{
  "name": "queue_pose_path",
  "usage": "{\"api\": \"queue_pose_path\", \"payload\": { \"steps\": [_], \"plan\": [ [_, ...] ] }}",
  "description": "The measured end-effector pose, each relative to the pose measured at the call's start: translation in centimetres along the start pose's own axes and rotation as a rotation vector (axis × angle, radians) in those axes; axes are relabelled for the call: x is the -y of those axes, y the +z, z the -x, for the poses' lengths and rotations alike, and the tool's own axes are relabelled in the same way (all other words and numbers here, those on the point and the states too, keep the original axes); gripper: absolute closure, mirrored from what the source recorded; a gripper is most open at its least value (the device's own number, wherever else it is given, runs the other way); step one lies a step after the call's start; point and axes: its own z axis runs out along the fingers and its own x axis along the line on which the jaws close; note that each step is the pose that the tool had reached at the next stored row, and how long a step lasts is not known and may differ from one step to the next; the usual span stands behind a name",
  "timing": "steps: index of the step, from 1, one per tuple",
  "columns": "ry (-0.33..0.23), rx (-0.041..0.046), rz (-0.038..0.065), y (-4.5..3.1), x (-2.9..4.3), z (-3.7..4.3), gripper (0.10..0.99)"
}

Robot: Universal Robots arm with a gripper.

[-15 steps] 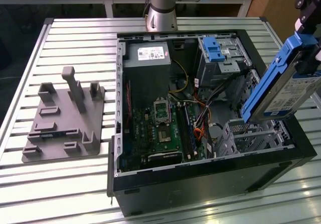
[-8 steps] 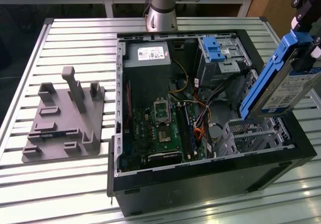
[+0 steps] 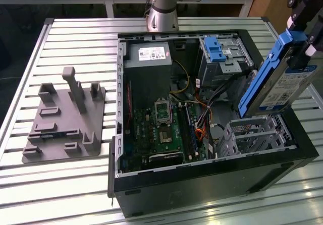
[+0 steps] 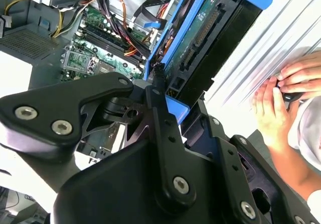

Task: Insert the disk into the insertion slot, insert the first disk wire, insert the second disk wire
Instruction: 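Insert the disk into the insertion slot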

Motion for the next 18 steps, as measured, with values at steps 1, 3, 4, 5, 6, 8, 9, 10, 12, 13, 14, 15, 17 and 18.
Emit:
{"api": "queue_pose_path", "payload": {
  "steps": [1,3,4,5,6,8,9,10,12,13,14,15,17,18],
  "plan": [
    [0.0,0.0,0.0,0.08,0.0,0.02,0.722],
    [0.0,0.0002,0.0,0.28,0.01,0.02,0.722],
    [0.0,0.0001,0.0,0.37,0.01,0.02,0.722],
    [-0.001,-0.0002,0.0,0.44,0.02,0.02,0.722],
    [-0.002,-0.0001,0.0,0.54,0.02,0.02,0.722],
    [-0.003,-0.0001,0.0,0.73,0.03,0.01,0.722],
    [-0.004,-0.0002,0.0,0.82,0.03,0.01,0.722],
    [-0.005,-0.0003,0.0,0.91,0.04,0.0,0.722],
    [-0.008,-0.0004,0.0,1.1,0.05,0.0,0.722],
    [-0.008,-0.0005,0.0,1.18,0.05,0.0,0.722],
    [-0.009,-0.0006,0.0,1.27,0.06,-0.01,0.722],
    [-0.01,-0.0007,0.0,1.37,0.06,-0.01,0.722],
    [-0.011,-0.001,0.0,1.56,0.07,-0.02,0.722],
    [-0.012,-0.0012,0.0,1.66,0.07,-0.02,0.722]
  ]
}}
